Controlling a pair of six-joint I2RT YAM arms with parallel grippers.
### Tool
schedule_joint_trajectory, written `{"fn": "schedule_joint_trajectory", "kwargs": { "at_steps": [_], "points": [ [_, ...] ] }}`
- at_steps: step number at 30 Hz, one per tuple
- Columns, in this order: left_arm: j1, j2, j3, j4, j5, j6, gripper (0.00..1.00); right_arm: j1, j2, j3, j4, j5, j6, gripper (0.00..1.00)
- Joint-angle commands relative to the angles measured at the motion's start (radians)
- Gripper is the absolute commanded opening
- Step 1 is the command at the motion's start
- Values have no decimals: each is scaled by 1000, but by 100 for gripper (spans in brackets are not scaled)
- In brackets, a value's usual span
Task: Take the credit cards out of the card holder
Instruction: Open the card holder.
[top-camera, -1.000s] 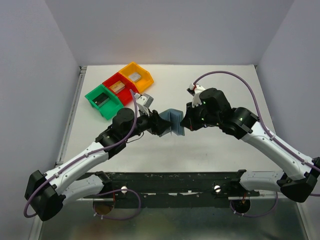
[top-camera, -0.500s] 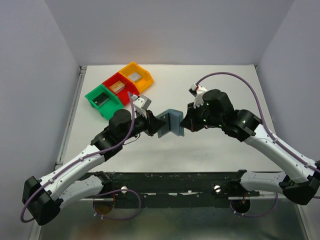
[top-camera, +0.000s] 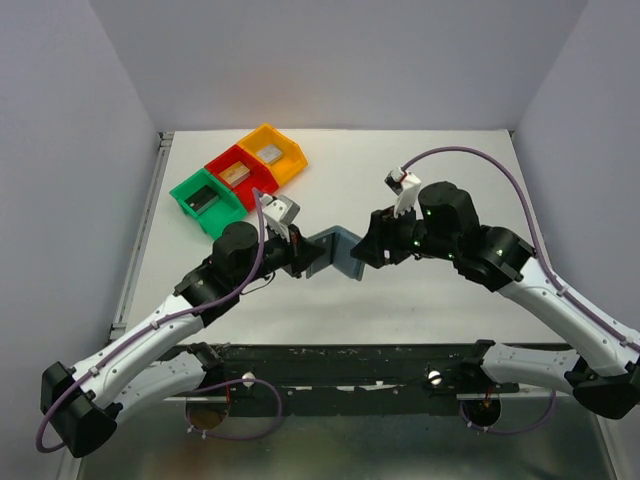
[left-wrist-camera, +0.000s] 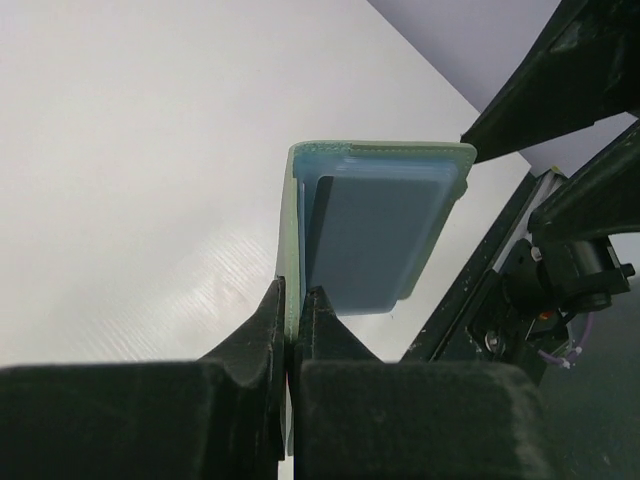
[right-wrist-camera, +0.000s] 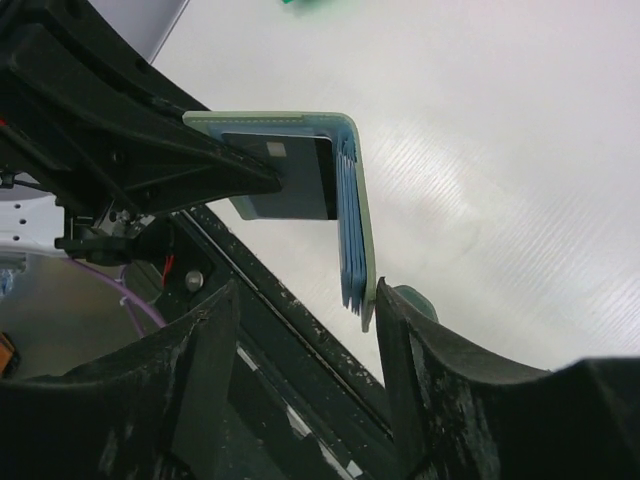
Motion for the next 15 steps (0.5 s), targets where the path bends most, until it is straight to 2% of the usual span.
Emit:
{"fn": "schedule_joint_trajectory", "kwargs": {
  "at_steps": [1, 4, 6, 9, 15],
  "points": [
    [-1, -40, 36, -26, -6, 3, 0, 5, -54, -21, 49, 0, -13, 66],
    [-1, -26, 56, -58, -35, -12, 0, 7, -104, -36, 96, 17, -36, 66],
    [-2, -9, 65, -73, -41, -23, 0, 5, -120, -34, 119, -32, -64, 63],
    [-1, 8, 70, -52, -8, -49, 0, 5, -62, 12, 66, -78, -79, 63],
    [1, -4, 59, -12, 61, -92, 0, 7, -51, -47, 81, 15, -70, 72]
  ]
}}
